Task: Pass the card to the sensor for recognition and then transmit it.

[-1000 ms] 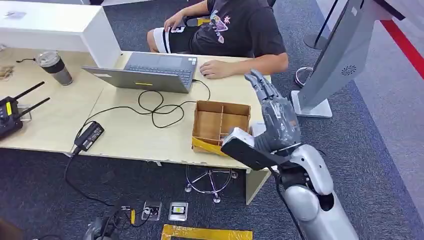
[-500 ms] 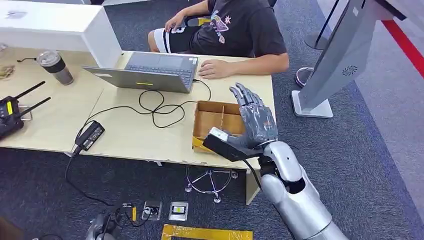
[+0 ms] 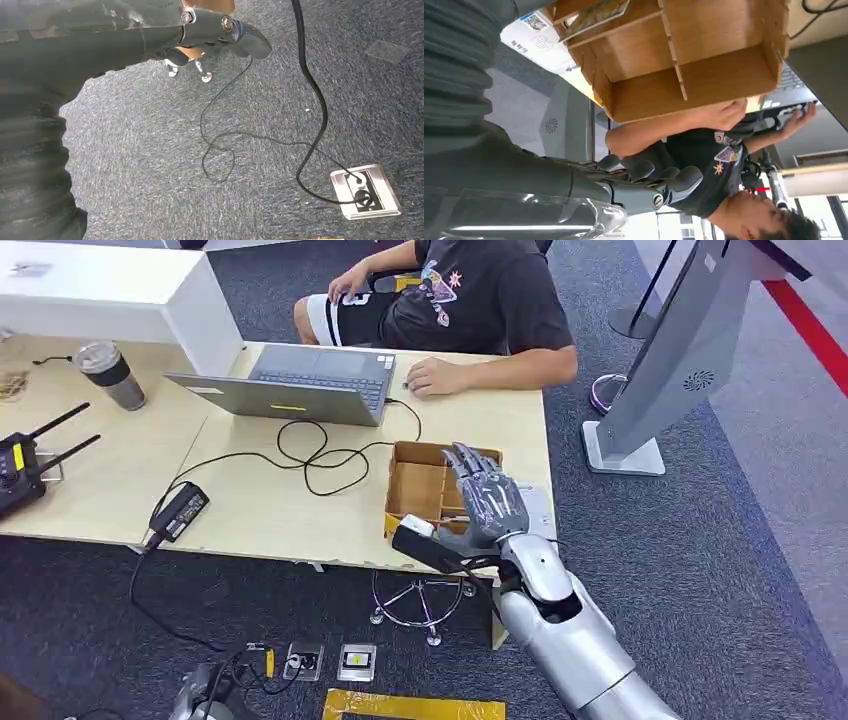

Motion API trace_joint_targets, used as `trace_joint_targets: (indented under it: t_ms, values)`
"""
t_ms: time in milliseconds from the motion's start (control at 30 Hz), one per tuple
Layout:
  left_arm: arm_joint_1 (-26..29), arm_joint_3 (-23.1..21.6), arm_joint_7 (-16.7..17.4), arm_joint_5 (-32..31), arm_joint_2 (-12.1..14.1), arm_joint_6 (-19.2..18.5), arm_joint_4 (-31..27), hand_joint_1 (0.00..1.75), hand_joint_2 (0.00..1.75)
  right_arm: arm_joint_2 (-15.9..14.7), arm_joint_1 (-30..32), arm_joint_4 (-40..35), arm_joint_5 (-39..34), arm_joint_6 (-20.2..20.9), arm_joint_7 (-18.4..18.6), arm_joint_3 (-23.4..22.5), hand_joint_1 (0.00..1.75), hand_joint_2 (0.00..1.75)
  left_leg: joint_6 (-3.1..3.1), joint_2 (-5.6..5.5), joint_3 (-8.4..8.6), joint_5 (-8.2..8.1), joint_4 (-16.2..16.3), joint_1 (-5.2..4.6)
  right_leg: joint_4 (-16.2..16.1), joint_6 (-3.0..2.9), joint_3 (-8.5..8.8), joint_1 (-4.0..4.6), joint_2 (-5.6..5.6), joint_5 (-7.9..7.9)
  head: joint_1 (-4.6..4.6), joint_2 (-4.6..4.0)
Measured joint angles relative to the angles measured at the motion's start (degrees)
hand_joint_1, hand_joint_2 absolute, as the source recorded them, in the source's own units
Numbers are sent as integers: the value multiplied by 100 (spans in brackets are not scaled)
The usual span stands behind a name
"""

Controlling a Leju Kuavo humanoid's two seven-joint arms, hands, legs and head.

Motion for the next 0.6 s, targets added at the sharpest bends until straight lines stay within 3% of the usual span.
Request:
trace_joint_targets:
  t_ms: [600]
  values:
    - [17,0,-39,76,37,9,0,0,175,57,8,708,19,-59,37,127,0,175,0,1,0,0,0,0,0,0,-2,0,1,0,0,0]
